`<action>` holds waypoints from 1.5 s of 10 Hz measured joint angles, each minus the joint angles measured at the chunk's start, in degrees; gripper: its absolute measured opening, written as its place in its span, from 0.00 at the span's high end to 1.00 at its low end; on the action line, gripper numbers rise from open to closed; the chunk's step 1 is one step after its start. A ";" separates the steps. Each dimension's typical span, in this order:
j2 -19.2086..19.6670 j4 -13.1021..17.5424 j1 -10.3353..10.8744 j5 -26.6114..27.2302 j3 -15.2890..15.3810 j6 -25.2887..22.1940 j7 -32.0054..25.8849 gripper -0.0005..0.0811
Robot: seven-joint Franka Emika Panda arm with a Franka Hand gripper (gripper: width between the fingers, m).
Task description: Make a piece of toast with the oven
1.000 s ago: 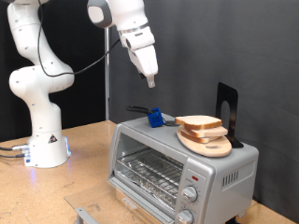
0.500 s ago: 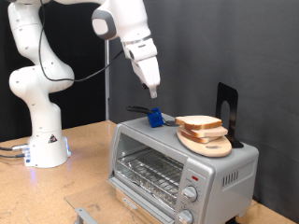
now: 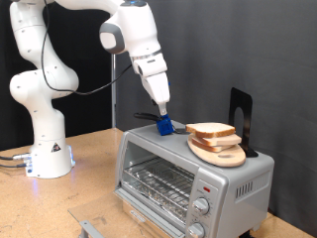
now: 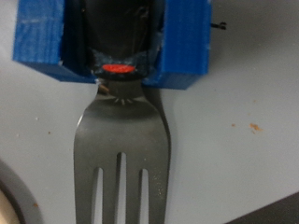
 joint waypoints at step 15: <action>4.45 -2.79 1.75 4.27 0.28 6.93 -1.67 0.01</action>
